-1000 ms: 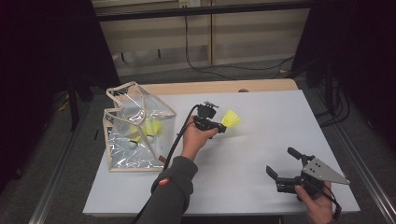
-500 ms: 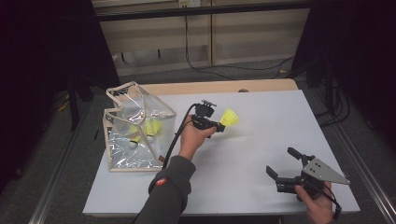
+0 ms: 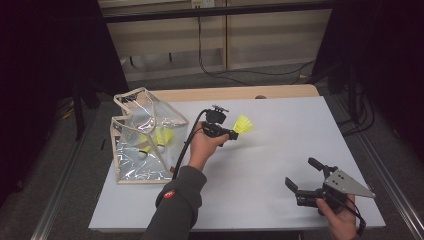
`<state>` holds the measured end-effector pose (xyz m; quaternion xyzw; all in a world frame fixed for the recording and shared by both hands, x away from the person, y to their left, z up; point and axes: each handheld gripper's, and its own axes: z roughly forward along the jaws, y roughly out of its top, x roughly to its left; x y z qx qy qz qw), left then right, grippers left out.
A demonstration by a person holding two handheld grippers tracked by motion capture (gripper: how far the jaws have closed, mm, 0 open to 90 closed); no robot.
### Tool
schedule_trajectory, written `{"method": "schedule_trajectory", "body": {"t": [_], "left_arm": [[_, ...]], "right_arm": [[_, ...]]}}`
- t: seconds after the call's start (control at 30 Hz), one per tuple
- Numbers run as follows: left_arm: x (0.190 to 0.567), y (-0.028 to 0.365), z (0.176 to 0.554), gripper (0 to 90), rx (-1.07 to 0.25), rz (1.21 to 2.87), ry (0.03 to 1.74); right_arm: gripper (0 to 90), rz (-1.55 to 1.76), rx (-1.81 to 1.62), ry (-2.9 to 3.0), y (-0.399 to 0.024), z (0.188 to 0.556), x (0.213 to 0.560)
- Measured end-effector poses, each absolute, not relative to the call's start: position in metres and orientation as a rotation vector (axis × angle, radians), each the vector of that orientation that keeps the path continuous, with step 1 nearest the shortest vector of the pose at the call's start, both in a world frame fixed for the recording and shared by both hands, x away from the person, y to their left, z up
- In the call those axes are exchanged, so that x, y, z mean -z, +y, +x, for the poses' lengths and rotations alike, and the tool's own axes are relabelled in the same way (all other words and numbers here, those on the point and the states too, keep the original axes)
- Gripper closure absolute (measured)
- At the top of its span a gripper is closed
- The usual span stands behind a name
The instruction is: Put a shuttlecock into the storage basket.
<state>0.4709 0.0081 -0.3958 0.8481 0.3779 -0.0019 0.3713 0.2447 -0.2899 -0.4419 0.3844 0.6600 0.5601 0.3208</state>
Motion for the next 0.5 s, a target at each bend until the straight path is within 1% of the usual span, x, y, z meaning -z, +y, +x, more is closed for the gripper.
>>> {"method": "schedule_trajectory", "body": {"t": [0.5], "left_arm": [[0.384, 0.02, 0.472, 64.0, 0.004, 2.158, 0.995]], "right_arm": [[1.3, 1.007, -1.473, 1.737, -0.29, 0.245, 0.442]]}}
